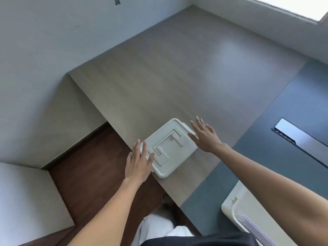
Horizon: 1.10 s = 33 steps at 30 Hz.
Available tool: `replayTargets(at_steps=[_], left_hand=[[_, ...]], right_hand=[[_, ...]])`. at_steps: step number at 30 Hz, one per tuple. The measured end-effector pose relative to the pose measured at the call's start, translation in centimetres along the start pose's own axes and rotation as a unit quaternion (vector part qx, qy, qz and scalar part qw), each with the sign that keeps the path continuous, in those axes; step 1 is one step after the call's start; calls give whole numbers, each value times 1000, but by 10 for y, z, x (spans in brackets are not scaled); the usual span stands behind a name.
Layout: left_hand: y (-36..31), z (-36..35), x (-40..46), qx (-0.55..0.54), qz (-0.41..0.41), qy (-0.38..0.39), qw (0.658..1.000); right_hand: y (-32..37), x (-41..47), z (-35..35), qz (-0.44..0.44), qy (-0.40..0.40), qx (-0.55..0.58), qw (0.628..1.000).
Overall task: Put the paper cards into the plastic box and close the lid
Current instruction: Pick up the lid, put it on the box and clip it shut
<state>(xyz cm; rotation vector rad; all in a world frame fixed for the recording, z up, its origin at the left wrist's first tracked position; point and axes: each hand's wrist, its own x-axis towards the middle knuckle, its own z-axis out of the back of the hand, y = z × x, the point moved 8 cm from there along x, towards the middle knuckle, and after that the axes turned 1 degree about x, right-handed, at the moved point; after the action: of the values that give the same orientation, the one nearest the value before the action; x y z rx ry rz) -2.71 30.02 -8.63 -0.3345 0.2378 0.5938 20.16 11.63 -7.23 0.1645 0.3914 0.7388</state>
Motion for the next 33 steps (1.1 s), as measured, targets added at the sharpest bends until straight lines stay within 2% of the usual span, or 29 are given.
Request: replayTargets(at_steps=[9,16,20,26,29,33], left_hand=[[-1,-38,-31,-93,79,59,991],[-6,-35,-29,-227,157,32,961],[-6,-18,-23,-303,219,-53,926],[7,-9,-22,-436,338,-91,829],[4,1,-22,-476,318,-127,810],[-10,16,-18,-511,308,-135,791]], right_hand=[[8,5,-45,-50,85,105,990],[9,8,-44,-89,57,174,979],[14,4,-41,-129,34,241,961],[1,1,-40,-192,26,370,909],[-14,-7,-39,-212,12,416,884],[-38,-23,-30,-233,-25,460,856]])
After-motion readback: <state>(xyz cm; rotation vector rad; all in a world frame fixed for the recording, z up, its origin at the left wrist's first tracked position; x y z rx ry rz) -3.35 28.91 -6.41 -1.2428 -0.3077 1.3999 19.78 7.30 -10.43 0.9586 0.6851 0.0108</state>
